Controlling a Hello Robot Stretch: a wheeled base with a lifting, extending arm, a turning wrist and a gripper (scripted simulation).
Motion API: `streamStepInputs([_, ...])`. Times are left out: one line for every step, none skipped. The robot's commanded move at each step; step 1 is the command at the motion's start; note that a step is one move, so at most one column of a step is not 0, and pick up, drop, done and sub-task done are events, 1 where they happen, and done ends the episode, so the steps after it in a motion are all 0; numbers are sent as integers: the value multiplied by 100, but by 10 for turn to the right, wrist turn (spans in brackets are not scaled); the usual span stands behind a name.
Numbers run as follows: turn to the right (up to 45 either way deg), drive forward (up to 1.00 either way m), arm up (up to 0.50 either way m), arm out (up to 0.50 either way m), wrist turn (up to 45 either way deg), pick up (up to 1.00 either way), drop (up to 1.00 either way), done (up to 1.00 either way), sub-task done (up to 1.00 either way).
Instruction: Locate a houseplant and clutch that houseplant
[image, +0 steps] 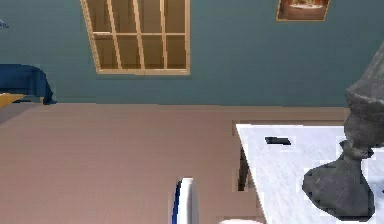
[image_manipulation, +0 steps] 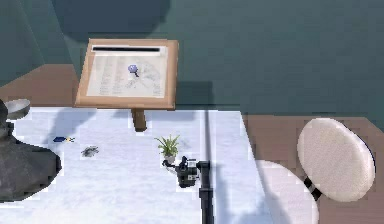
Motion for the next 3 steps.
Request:
streamStepInputs([0, 0, 0, 0, 0, 100, 0, 0, 0])
streamStepInputs([0, 0, 10, 0, 0, 0, 0, 0, 0])
streamStepInputs([0, 0, 0, 0, 0, 0, 0, 100, 0])
